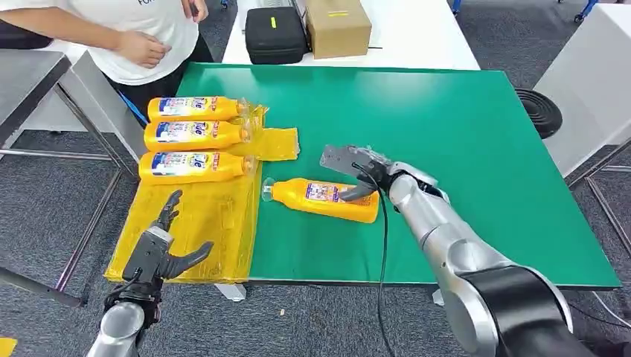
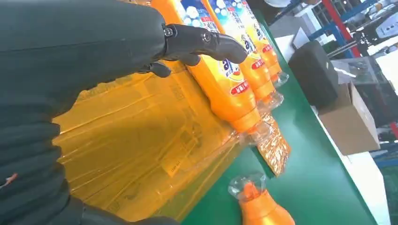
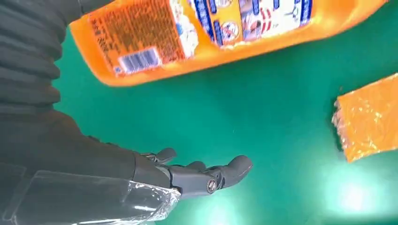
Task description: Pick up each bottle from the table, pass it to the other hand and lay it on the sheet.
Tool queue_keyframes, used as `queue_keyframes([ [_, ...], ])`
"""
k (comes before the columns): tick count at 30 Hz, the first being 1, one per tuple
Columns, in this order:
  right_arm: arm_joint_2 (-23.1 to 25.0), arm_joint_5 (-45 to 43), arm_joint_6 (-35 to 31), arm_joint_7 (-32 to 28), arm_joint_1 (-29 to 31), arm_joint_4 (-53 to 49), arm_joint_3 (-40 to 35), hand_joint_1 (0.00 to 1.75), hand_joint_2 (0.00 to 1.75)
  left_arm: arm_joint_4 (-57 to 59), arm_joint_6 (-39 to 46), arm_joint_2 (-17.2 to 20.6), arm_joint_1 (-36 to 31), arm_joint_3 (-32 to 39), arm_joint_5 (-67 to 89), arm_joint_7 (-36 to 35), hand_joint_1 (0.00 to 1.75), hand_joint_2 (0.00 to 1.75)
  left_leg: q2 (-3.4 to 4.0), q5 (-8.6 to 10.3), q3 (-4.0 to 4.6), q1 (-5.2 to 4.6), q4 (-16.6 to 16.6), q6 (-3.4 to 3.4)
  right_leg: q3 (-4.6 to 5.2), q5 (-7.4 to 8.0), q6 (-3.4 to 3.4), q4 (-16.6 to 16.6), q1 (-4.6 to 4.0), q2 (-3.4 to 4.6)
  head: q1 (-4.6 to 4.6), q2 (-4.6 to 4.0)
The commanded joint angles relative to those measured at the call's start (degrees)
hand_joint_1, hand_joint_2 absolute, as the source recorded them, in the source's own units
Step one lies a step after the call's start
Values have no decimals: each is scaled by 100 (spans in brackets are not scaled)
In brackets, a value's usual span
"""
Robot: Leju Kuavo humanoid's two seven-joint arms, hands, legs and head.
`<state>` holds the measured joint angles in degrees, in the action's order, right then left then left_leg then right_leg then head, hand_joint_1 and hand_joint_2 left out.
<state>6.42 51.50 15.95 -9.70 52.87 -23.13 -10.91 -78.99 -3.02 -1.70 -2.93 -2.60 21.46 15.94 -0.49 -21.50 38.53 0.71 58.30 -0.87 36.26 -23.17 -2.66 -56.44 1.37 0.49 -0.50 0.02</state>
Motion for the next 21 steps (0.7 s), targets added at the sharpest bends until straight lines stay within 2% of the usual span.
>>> queue_keyframes([
  [1, 51, -147, 153, 308, -2, 697, -6, 0, 175, 279, 67, 0, -97, 50, 30, -106, 0, 175, 5, -21, -51, 4, -4, 1, -54, -19, 17, 9, -8, -5, 0, 0],
  [7, -20, -198, 261, 443, -61, 756, 55, 0, 175, 407, 74, -16, -216, 19, 42, -117, 0, 175, -3, -6, -20, 0, -3, 0, -22, -8, 9, 5, -3, -9, 0, 0],
  [10, -53, -220, 275, 518, -95, 800, 96, 0, 175, 487, 74, -17, -275, 10, 41, -123, 0, 175, -10, -14, -42, 3, -4, 1, -47, -18, 17, 8, -7, -19, 0, 0],
  [12, -54, -205, 283, 554, -99, 810, 93, 0, 175, 512, 75, -15, -284, 13, 26, -139, 0, 175, -9, -5, -21, 2, -4, 0, -22, -9, 10, 7, -4, -15, 0, 0],
  [21, -29, -146, 333, 732, -91, 846, 70, 0, 175, 589, 75, -22, -314, 42, -19, -162, 0, 175, -5, -10, -30, 2, -3, 1, -30, -13, 13, 5, -5, -12, 0, 0],
])
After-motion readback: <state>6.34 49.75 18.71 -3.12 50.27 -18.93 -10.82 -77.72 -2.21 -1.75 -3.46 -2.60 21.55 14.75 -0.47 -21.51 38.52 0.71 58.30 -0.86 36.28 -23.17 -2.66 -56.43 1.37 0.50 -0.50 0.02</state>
